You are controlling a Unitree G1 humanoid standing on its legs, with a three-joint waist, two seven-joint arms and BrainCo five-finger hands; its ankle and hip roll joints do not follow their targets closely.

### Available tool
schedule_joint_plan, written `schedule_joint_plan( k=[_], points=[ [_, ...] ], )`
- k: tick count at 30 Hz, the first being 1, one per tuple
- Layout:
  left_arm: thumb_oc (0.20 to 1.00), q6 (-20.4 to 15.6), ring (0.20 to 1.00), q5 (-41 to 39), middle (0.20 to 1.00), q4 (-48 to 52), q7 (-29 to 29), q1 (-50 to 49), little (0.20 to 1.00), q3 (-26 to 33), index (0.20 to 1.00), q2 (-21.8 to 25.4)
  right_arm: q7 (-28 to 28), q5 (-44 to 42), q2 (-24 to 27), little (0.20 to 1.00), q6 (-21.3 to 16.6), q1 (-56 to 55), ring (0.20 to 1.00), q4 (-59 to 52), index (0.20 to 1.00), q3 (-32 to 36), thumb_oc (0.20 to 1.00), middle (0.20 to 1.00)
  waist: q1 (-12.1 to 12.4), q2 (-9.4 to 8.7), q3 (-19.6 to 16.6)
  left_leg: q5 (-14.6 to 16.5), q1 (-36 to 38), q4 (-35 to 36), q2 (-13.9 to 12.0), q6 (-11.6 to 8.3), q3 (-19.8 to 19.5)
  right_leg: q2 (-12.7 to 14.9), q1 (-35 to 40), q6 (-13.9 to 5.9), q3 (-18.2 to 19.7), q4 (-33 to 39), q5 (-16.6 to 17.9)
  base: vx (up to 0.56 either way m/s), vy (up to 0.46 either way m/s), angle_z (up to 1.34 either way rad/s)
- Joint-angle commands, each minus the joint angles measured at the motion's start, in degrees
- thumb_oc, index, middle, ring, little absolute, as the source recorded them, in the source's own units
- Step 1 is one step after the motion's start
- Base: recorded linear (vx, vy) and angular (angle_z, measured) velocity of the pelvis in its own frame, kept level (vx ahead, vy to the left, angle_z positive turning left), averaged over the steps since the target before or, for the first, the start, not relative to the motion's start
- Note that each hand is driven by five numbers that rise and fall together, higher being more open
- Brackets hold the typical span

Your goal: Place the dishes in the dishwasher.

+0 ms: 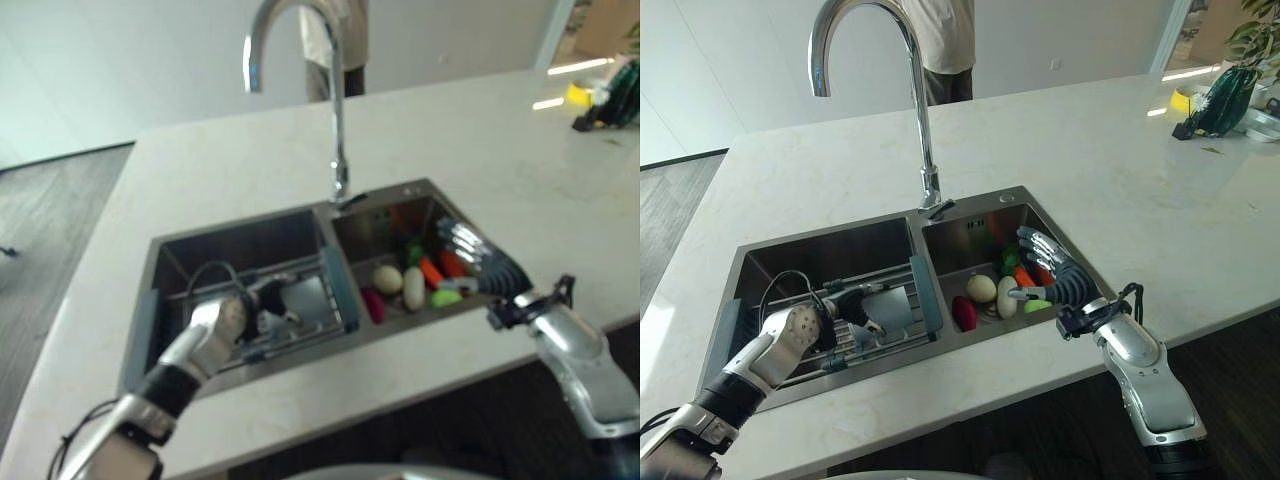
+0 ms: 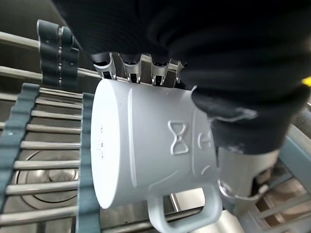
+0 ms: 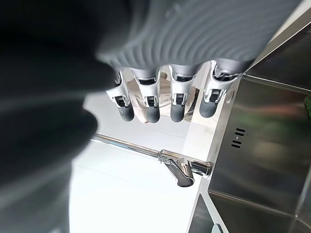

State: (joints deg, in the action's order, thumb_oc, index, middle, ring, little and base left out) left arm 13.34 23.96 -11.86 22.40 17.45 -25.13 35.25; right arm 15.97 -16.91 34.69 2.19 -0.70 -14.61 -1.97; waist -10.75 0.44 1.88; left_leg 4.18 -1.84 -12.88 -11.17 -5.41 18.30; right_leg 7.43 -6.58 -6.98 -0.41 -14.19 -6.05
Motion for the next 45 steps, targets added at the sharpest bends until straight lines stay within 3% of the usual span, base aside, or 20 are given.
schedule_joint_plan(
  k=[1,14,35,45],
  points=[
    [1.0,-0.96,1.0,3.02,1.0,-1.7,-3.12,1.79,1.0,-0.14,1.0,0.53,0.54,-0.59,0.13,1.0,-1.51,4.52,1.0,-4.02,1.0,-0.28,1.0,1.0,-0.42,0.89,-0.21,6.56,-1.2,-4.31,-2.16,0.42,-2.58,2.74,-0.59,-4.17,-3.43,-3.0,-2.43,0.0,0.0,0.0],
    [1.0,-0.87,1.0,5.99,1.0,-3.29,-5.5,1.37,1.0,0.09,1.0,-0.06,1.13,0.15,0.66,1.0,-1.03,4.84,1.0,-3.88,1.0,-0.41,1.0,1.0,0.2,0.47,-0.27,6.51,-1.51,-4.31,-2.08,0.37,-2.98,2.83,-0.51,-4.11,-3.89,-3.0,-2.51,0.0,0.0,0.0],
    [1.0,1.85,1.0,14.37,1.0,-5.01,-0.42,1.13,1.0,-1.84,1.0,1.39,2.15,0.84,1.53,1.0,-0.14,4.84,1.0,-3.98,1.0,-1.05,1.0,1.0,0.17,0.39,0.03,6.52,-1.45,-4.31,-1.84,0.39,-3.48,2.61,-0.31,-4.25,-3.78,-3.0,-2.6,0.0,0.0,0.0],
    [1.0,1.75,1.0,12.03,1.0,-6.83,-1.71,0.94,1.0,-2.54,1.0,-0.32,2.75,0.98,1.42,1.0,-0.22,4.46,1.0,-4.39,1.0,-0.67,1.0,1.0,-0.52,0.16,-0.02,6.6,-1.34,-4.31,-1.99,0.51,-2.98,2.39,-0.46,-4.25,-3.33,-3.0,-2.63,0.0,0.0,0.0]
  ],
)
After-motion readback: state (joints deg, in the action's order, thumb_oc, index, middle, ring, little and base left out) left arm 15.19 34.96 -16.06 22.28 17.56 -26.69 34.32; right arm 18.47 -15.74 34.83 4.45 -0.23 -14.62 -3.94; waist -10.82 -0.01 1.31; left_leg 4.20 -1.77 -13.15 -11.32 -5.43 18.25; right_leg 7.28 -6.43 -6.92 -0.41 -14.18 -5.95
